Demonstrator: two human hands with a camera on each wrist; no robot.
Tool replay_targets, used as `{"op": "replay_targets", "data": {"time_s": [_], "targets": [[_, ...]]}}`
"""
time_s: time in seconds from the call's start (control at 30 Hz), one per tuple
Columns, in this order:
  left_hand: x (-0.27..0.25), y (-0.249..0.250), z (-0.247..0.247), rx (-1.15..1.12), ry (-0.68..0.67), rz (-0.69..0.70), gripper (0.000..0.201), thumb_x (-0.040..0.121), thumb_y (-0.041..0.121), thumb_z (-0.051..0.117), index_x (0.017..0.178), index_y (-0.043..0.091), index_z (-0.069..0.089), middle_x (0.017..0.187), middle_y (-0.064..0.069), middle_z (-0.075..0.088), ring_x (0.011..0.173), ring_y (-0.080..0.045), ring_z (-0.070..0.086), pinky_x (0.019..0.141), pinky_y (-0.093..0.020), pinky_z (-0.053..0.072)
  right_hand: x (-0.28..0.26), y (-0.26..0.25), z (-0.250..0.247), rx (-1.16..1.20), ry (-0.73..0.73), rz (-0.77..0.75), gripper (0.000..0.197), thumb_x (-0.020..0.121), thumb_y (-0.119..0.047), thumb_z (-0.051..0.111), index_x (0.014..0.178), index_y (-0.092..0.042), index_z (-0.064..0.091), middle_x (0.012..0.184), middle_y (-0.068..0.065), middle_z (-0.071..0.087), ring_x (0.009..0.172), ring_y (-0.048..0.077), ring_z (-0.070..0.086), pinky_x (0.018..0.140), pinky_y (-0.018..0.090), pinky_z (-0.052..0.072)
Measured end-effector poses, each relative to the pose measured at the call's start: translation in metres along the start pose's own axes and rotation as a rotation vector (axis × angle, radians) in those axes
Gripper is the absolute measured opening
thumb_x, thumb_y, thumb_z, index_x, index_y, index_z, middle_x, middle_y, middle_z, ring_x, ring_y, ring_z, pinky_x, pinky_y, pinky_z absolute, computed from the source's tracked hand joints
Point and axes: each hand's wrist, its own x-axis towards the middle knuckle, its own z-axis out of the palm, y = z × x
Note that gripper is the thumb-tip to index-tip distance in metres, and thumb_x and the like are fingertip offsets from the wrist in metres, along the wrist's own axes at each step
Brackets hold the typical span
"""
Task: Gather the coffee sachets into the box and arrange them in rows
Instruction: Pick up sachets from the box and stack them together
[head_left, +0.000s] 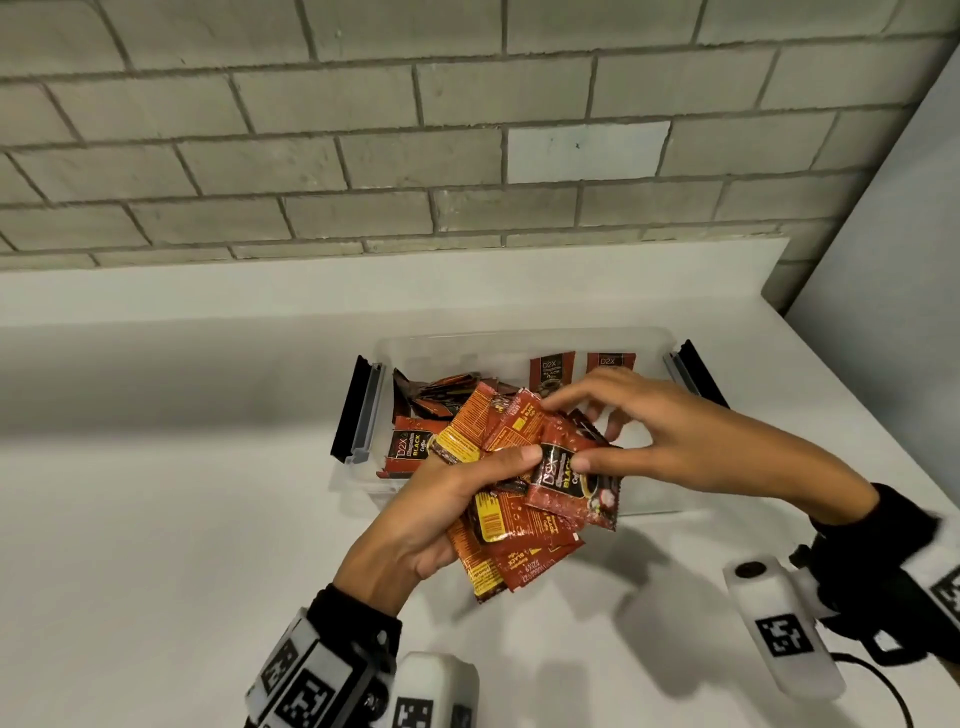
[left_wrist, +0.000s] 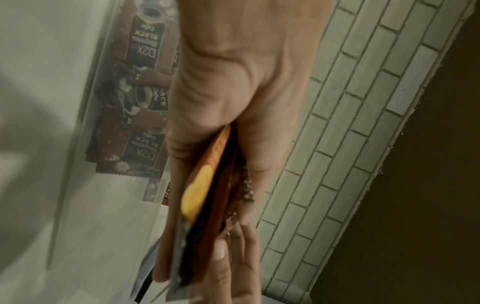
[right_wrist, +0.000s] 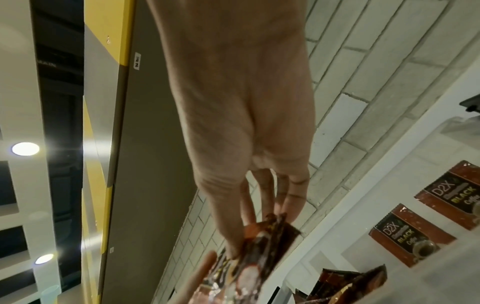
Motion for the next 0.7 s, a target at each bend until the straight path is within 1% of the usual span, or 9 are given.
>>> {"op": "replay_targets", "data": {"time_s": [0.1,0.17,0.2,0.3,0.37,0.47,0.57,0.63,0.7], "targets": [[-0.001,-0.002,-0.001,0.007,0.006,0.009,0.046,0.064,0.017,0.071,0.108,0.011,0.060,0.100,-0.017,0.072,0.085,-0.029,0.070,0.080,-0.042,0.057,-0.003,0.003,-0.004,0.081,0.064,0.069,0.050,0.077,-0.047,0.059,0.126,-0.038,0.049,0.111,-0.016,0.054,0.100,0.001,0.053,0.083,0.021,0.049],[0.000,-0.001,-0.002,-0.017,0.018,-0.001,0.046,0.061,0.020,0.070,0.104,0.010,0.060,0.096,-0.016,0.071,0.082,-0.029,0.070,0.080,-0.041,0.056,-0.007,0.008,-0.004,0.134,0.060,0.128,0.045,0.077,-0.044,0.059,0.121,-0.037,0.052,0.109,-0.012,0.057,0.097,0.003,0.055,0.082,0.019,0.049],[0.001,0.000,-0.003,-0.021,0.028,0.004,0.044,0.060,0.020,0.070,0.102,0.010,0.060,0.095,-0.016,0.071,0.082,-0.029,0.070,0.079,-0.041,0.057,-0.008,0.010,-0.004,0.200,0.056,0.151,0.041,0.078,-0.041,0.059,0.118,-0.033,0.055,0.107,-0.008,0.060,0.097,0.004,0.057,0.082,0.019,0.049],[0.002,0.002,-0.005,-0.015,0.047,0.024,0.042,0.061,0.017,0.071,0.102,0.012,0.063,0.099,-0.016,0.072,0.086,-0.030,0.070,0.077,-0.042,0.058,-0.013,0.017,0.000,0.493,0.095,0.200,0.025,0.083,-0.025,0.059,0.105,-0.012,0.063,0.099,0.003,0.068,0.094,0.010,0.065,0.081,0.023,0.051],[0.001,0.001,-0.006,-0.014,0.054,0.032,0.042,0.061,0.016,0.072,0.102,0.013,0.063,0.095,-0.014,0.073,0.084,-0.029,0.071,0.073,-0.040,0.058,-0.017,0.021,0.003,0.616,0.121,0.253,0.029,0.082,-0.023,0.059,0.103,-0.003,0.061,0.101,0.010,0.070,0.094,0.014,0.067,0.081,0.021,0.052],[0.001,0.001,-0.008,-0.005,0.076,0.052,0.037,0.064,0.012,0.071,0.100,0.014,0.063,0.091,-0.012,0.074,0.081,-0.028,0.071,0.072,-0.039,0.059,-0.020,0.025,0.007,0.736,0.150,0.334,0.035,0.080,-0.024,0.060,0.105,0.001,0.059,0.104,0.015,0.068,0.092,0.015,0.066,0.081,0.023,0.051],[0.003,0.000,-0.009,0.018,0.127,0.064,0.038,0.066,0.010,0.072,0.102,0.016,0.063,0.099,-0.013,0.073,0.092,-0.032,0.069,0.084,-0.045,0.055,-0.020,0.024,0.005,0.955,0.284,0.371,0.043,0.073,-0.023,0.065,0.108,0.001,0.058,0.102,0.015,0.064,0.087,0.012,0.066,0.072,0.019,0.054],[0.003,-0.002,-0.007,0.028,0.128,0.065,0.037,0.069,0.008,0.072,0.104,0.015,0.063,0.102,-0.014,0.072,0.095,-0.033,0.069,0.088,-0.047,0.053,-0.018,0.023,0.006,1.088,0.385,0.379,0.037,0.080,-0.014,0.061,0.113,0.004,0.056,0.104,0.013,0.065,0.085,0.012,0.068,0.070,0.018,0.055],[0.002,-0.004,-0.002,0.018,0.094,0.061,0.041,0.068,0.008,0.072,0.108,0.014,0.063,0.104,-0.014,0.072,0.095,-0.032,0.069,0.086,-0.045,0.055,-0.016,0.021,0.013,1.093,0.421,0.412,0.026,0.090,-0.006,0.053,0.113,0.005,0.055,0.108,0.015,0.065,0.088,0.013,0.068,0.078,0.021,0.056]]}}
